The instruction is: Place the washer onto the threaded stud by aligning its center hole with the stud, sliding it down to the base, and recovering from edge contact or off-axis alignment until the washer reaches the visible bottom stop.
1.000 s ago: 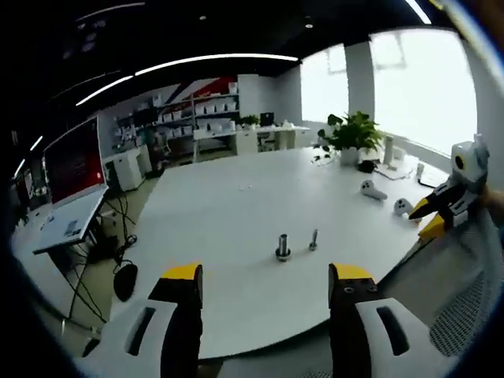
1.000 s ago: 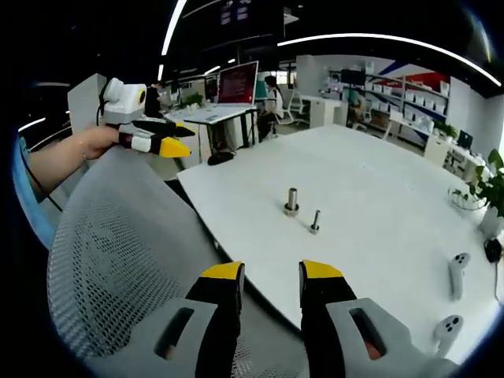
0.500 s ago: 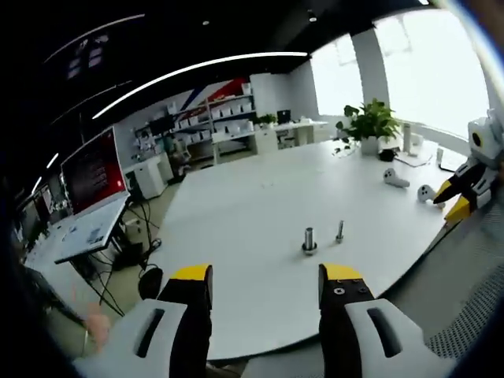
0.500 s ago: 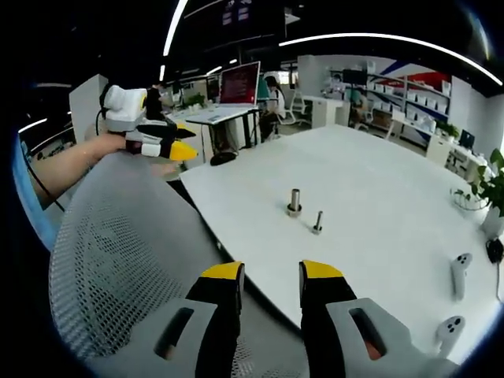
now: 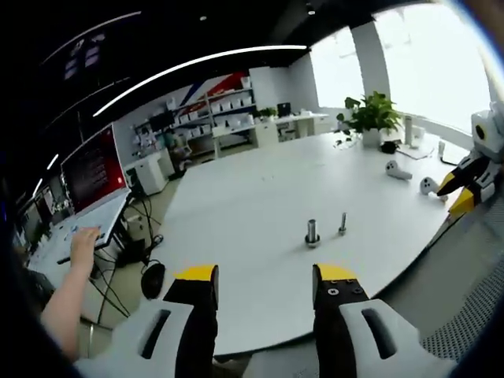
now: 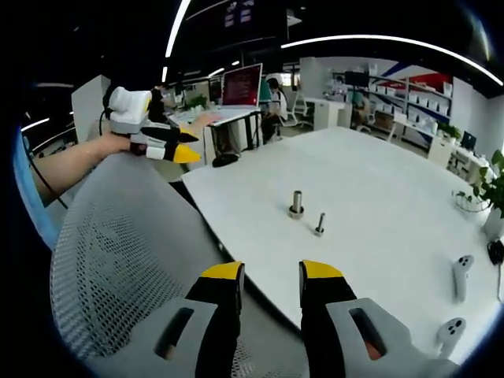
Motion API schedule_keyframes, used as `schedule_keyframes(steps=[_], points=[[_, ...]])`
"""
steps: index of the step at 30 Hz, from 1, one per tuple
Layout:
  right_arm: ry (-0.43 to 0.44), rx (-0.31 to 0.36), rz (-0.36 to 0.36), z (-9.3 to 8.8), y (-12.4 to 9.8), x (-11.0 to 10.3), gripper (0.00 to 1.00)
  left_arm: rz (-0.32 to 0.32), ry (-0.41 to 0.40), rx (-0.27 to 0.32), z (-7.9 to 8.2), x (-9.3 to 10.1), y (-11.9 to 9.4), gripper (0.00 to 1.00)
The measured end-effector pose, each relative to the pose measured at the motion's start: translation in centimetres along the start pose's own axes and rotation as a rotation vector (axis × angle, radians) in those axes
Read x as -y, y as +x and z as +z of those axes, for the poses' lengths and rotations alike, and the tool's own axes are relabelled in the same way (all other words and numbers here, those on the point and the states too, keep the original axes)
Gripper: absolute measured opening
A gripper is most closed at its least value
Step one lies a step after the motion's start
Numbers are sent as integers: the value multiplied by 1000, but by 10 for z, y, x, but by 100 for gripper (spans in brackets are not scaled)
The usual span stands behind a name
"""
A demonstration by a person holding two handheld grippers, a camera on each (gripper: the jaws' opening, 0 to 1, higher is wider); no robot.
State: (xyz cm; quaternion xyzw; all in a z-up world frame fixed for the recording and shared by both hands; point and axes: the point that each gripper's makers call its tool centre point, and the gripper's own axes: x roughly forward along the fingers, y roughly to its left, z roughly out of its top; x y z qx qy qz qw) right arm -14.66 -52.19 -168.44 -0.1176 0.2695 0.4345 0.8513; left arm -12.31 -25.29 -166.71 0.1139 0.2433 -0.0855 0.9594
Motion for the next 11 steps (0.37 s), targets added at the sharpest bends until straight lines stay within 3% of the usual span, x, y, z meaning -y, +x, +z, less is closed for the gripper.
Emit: schedule_keyframes(steps=[6,11], points=[[-3,8,2,1,0,0,30,3,4,7,0,-1,0,40],[-1,1,6,1,1,-1,30,-10,11,-16,-4,1,0,32]])
